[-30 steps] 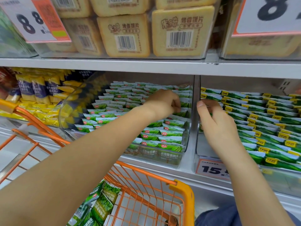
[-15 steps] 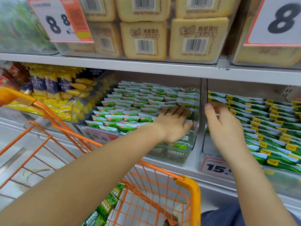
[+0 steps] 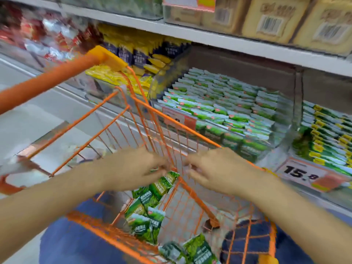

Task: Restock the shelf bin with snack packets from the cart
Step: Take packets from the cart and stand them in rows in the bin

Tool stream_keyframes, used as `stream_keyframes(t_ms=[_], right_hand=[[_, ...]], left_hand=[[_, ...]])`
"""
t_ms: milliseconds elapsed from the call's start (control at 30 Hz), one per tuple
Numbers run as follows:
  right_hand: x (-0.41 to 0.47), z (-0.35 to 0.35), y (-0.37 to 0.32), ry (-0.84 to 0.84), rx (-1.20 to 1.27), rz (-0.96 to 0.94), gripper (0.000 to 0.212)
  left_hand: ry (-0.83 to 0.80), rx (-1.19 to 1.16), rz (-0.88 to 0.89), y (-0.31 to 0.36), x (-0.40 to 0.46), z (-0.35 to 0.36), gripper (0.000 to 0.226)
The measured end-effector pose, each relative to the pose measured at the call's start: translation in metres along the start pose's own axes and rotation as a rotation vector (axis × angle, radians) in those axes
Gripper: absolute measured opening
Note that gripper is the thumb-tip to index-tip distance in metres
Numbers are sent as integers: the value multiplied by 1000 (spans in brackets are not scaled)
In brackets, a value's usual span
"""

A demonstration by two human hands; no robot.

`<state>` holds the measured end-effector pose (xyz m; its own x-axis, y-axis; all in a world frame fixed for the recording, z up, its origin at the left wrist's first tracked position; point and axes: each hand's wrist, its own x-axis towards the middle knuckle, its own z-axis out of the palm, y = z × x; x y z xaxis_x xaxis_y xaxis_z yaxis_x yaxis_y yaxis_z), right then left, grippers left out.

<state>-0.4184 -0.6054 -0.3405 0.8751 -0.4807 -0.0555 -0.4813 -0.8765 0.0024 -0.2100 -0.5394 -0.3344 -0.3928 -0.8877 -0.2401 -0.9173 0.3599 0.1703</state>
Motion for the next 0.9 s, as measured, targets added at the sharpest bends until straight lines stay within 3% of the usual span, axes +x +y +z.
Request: stream_keyframes(t_ms=[67,200,333,467,533,633,733,833,900], right_hand=[[20,21,-17,-189,-49,-32,29],[57,69,-42,-380,-220,-192,28],[85,107,-57,-444,-355,-366,36],[100,137,-64,-546,-432,-263,62],[106,145,-64,-548,-445,-216,65],[105,142,-66,-547,-410,-247,48],[86,123,-65,-590,-307,-218,49],[59,91,-58,-591,-89,-90,53],[44,64,-51,-500,124,41,51]], left_hand=[[-120,64,-123,-16,-15,13,44],[-311,314,-387,-37,-26,29,45],[-169,261,-376,-31,-20,32,39],[-200,164,-390,-35,-21,33,37],[-229,118,-387,-37,-21,33,37],[-224,39,-367,-39,-21,32,38],[-192,11,-349,-38,-23,30,39],[-66,-10,-336,-36,-23,28,37],[19,-107,-341,-34,-23,21,44]])
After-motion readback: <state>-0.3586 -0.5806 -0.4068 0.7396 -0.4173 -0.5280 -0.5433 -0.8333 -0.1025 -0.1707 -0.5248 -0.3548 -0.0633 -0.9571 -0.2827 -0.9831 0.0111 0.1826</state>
